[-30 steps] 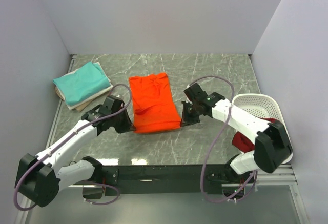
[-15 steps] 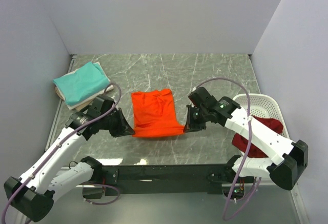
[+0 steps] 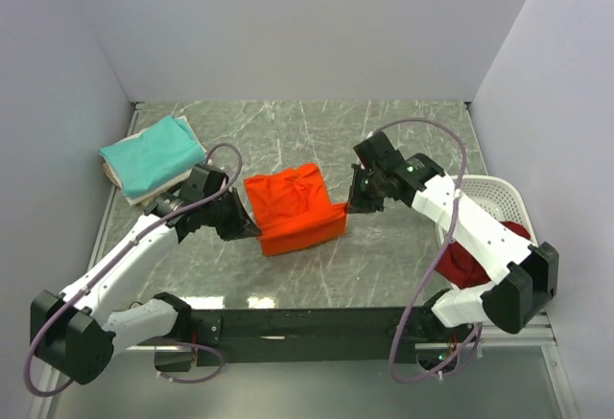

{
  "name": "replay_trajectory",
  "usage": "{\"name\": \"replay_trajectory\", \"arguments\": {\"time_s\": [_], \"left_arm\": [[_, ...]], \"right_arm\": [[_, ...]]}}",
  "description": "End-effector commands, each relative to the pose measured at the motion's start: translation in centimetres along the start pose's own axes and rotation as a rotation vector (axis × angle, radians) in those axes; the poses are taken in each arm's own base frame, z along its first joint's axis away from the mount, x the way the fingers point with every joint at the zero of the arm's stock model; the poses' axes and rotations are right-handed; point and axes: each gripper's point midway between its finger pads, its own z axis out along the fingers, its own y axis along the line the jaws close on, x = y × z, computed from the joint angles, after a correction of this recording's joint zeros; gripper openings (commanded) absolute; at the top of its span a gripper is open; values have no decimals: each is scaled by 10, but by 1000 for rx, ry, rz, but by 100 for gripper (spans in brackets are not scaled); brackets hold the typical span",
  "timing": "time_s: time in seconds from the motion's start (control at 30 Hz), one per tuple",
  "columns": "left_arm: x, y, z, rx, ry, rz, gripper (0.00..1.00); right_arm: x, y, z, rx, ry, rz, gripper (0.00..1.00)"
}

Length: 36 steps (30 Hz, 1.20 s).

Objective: Fold and stack the t-shirts
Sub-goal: Fold the tshirt

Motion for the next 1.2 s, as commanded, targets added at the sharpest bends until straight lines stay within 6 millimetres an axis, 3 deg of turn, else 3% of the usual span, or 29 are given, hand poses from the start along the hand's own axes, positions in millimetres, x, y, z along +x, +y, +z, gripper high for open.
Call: {"name": "replay_trajectory", "arguments": {"time_s": [0.0,0.3,0.57,0.6,0.67,0.87,1.17], "left_arm": [[-29,-18,-2,47,-87,47,0],[-76,-22,10,67,-158,31,0],[-104,-12,28,85,-172,2,0],[-110,-10,32,89,-171,-6,0],[-116,-8,36,92,-170,-11,0],[-138,2,53,87,-158,-22,0],[-169,30,76,32,-170,-83,0]], "right_arm": [[-54,6,-8,5,-163,-27,0],[-108,22,8,-4,-245,-49,0],[-151,44,40,-4,-272,-75,0],[-153,44,51,9,-256,-77,0],[-164,50,53,5,-270,-84,0],[-183,56,76,24,-264,-93,0],[-192,49,115,68,-211,-108,0]]}}
